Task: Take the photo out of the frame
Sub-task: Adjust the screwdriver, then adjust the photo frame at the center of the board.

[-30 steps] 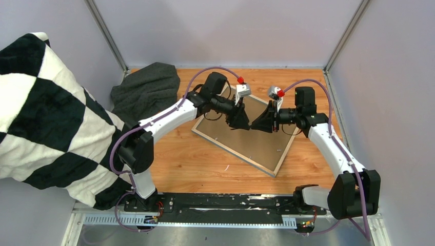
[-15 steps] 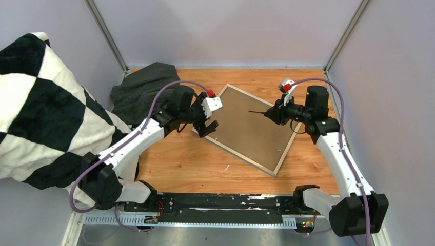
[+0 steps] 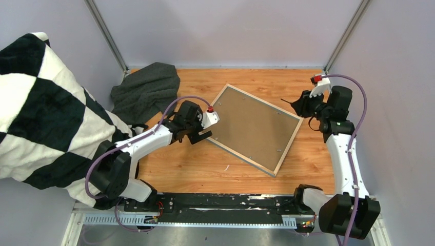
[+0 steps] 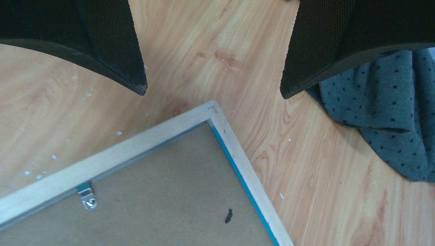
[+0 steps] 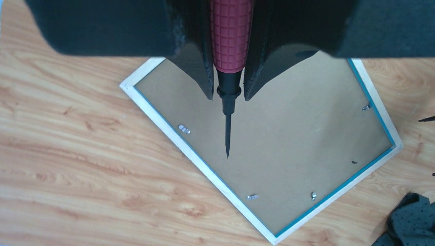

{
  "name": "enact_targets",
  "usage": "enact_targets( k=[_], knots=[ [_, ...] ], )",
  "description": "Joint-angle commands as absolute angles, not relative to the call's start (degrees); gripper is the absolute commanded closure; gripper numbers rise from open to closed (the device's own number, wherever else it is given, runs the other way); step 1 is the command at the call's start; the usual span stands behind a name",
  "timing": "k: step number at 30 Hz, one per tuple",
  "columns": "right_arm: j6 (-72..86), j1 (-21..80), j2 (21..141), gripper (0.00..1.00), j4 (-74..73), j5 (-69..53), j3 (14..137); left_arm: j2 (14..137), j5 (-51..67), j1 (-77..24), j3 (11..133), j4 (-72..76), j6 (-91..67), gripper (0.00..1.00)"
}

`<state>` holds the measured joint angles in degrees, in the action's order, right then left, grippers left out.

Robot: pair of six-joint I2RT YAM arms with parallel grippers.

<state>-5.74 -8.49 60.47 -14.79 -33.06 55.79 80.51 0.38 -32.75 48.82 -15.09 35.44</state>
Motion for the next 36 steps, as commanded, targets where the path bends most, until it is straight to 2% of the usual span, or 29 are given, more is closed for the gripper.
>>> enact_targets(
  k=[1,22,36],
  knots=[
    [-2.21,-10.59,58.05,1.0,-12.73,-34.01,52.75,84.44,-3.61,-32.52,48.77,-9.74,36.82,0.0],
    [-0.33,-11.51,53.52,1.0,-8.19,-38.16,49.0,97.07,-9.53,-31.24,57.42,-9.08,33.92,0.0],
    [2.18,-11.51,50.68,1.0,-2.67,-40.37,45.76,111.18,-10.45,-30.21,75.15,-14.18,29.52,0.0]
  ],
)
